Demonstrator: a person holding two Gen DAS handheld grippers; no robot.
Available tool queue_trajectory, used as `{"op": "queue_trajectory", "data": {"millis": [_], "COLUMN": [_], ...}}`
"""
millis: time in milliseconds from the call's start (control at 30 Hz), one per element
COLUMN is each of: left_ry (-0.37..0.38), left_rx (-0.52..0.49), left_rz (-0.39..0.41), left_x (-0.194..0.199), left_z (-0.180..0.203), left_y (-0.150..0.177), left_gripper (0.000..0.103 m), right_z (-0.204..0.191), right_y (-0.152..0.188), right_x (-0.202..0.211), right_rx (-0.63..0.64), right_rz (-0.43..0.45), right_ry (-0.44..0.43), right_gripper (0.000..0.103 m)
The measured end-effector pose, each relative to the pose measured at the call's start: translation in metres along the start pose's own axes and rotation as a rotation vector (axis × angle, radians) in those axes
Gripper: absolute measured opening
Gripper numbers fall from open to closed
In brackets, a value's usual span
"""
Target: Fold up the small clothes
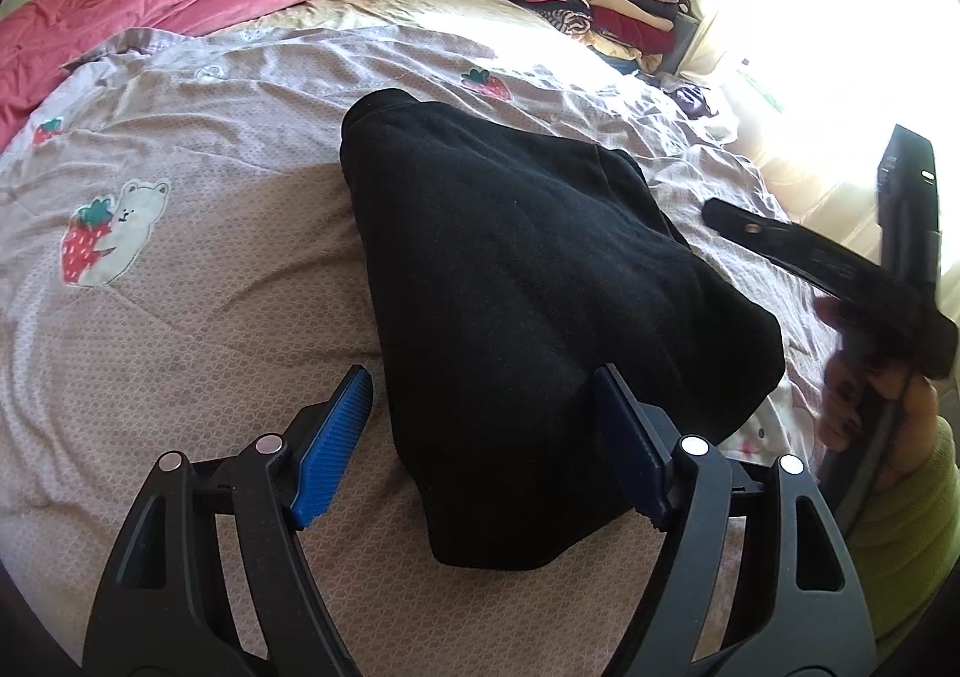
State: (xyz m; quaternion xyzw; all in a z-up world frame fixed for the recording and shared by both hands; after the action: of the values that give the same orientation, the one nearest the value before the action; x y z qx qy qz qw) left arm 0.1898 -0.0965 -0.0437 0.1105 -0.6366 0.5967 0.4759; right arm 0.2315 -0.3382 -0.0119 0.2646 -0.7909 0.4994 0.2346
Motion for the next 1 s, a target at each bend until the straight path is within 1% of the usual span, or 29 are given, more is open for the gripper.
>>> {"op": "queue_trajectory", "data": {"millis": [67,167,300,433,500,533,567,600,667,767,833,900,933,1000], "left_ry": [-0.003,-0.007,-0.009,-0.013,-0.014,-0.013,-0.012,-0.012,-0.012,-0.015,-0.003,-0.005,-0.007,-0.003], "left_rx": [-0.003,-0.01,-0.014,-0.014,-0.013,-0.012,-0.011,-0.01,-0.01,-0.018,-0.017,-0.024,-0.026,-0.02], "left_rz": [0.0,-0.002,-0.004,-0.006,-0.006,-0.007,-0.006,-0.006,-0.004,0.007,0.012,0.007,-0.003,-0.02], "left_x": [0.001,0.001,0.002,0.003,0.004,0.005,0.005,0.006,0.007,0.012,0.016,0.015,0.013,0.008], "left_z": [0.001,0.002,0.004,0.004,0.004,0.004,0.004,0.004,0.005,0.006,0.008,0.008,0.008,0.007], "left_y": [0.001,0.001,0.003,0.004,0.005,0.005,0.005,0.005,0.005,0.003,0.002,0.003,0.004,0.007], "left_gripper": [0.068,0.068,0.068,0.068,0.068,0.068,0.068,0.068,0.068,0.068,0.067,0.067,0.067,0.067], "right_z": [-0.003,-0.007,-0.015,-0.023,-0.023,-0.021,-0.019,-0.016,-0.016,-0.022,-0.027,-0.03,-0.029,-0.024], "right_y": [0.006,0.024,0.042,0.052,0.053,0.054,0.054,0.054,0.056,0.053,0.052,0.054,0.058,0.063], "right_x": [0.013,0.025,0.026,0.024,0.023,0.022,0.019,0.016,0.016,0.03,0.038,0.036,0.031,0.018], "right_rx": [-0.007,-0.014,-0.012,-0.008,-0.011,-0.02,-0.031,-0.033,-0.017,0.038,0.079,0.115,0.129,0.133], "right_rz": [-0.007,-0.046,-0.098,-0.132,-0.133,-0.138,-0.145,-0.158,-0.17,-0.127,-0.1,-0.103,-0.118,-0.148], "right_ry": [-0.036,-0.095,-0.138,-0.158,-0.153,-0.154,-0.149,-0.144,-0.121,-0.095,-0.069,-0.041,-0.018,0.015], "right_gripper": [0.036,0.036,0.036,0.036,0.036,0.033,0.021,0.018,0.017,0.016,0.016,0.016,0.017,0.022]}}
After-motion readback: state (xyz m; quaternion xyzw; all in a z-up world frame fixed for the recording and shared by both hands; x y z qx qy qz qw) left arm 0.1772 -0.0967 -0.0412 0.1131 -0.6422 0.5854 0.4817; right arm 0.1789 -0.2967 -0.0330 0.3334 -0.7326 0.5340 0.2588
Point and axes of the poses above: each gripper's, at about its wrist camera, not at the fingertips, and x roughly against the way its jaws point, z to its right, y to its underside, the point moved 2 cm from there along -x, roughly the way its jaws point, and after that the axes turned 9 degrees about -x, right-handed, at the moved point
